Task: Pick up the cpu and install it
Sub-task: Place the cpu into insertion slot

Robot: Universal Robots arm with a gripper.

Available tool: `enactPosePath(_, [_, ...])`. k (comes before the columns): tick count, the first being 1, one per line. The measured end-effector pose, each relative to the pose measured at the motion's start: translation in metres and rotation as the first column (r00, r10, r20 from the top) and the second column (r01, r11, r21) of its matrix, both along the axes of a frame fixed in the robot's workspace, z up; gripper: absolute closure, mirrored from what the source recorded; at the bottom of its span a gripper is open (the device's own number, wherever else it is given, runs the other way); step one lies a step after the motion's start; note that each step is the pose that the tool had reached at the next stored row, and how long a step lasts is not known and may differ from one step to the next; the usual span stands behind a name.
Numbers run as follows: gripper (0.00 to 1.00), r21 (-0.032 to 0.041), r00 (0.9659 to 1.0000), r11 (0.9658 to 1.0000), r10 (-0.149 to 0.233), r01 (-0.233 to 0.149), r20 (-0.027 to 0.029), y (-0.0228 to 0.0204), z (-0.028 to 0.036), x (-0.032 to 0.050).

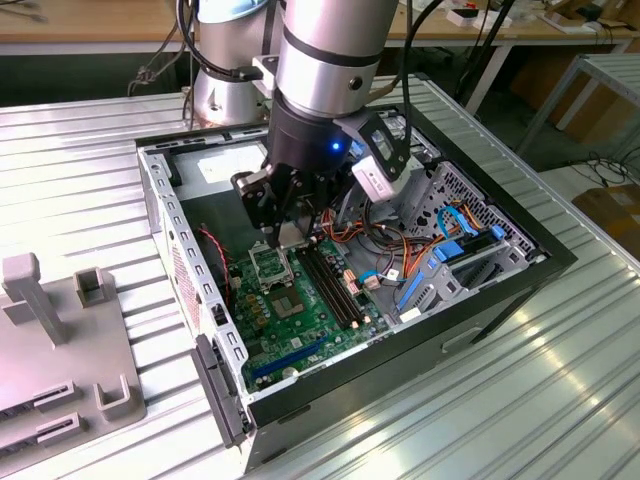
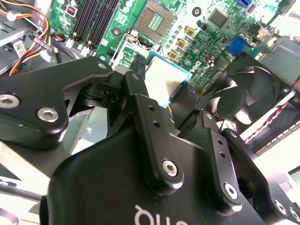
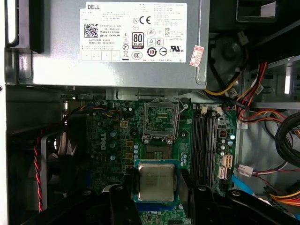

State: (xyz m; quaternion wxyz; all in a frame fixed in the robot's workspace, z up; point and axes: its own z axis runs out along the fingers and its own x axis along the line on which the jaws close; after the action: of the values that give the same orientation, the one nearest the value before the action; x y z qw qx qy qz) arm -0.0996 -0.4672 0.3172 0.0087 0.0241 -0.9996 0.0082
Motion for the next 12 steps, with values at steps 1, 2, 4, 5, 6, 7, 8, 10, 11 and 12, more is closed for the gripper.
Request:
enactPosePath(1, [0.53,0.0,1.0,1.0,0.0,0.0,0.0,0.0,-0.0014,0.0])
enactPosePath(2, [0.53,0.0001,1.0,1.0,0.0,0.0,0.0001,0.0,-0.0028,0.0])
enactPosePath(4, [0.53,-0.0004,1.0,1.0,0.0,0.0,0.0,0.0,-0.0032,0.0001])
enactPosePath(5, [0.53,-0.0006,1.0,1.0,0.0,0.0,-0.0001,0.0,-0.0032,0.0001])
enactPosePath(6, [0.53,-0.0008,1.0,1.0,0.0,0.0,0.0,0.0,-0.0032,0.0001])
enactPosePath(7, [0.53,-0.0009,1.0,1.0,0.0,0.0,0.0,0.0,-0.0033,0.0001])
enactPosePath(8, [0.53,-0.0012,1.0,1.0,0.0,0.0,0.0,0.0,-0.0033,0.0001])
enactPosePath(10, [0.53,-0.0027,1.0,1.0,0.0,0.0,0.0,0.0,-0.0033,0.0001])
enactPosePath(11, [0.53,-0.0044,1.0,1.0,0.0,0.0,0.0,0.0,-0.0033,0.0001])
enactPosePath(12, [0.53,-0.0053,1.0,1.0,0.0,0.0,0.0,0.0,-0.0033,0.0001])
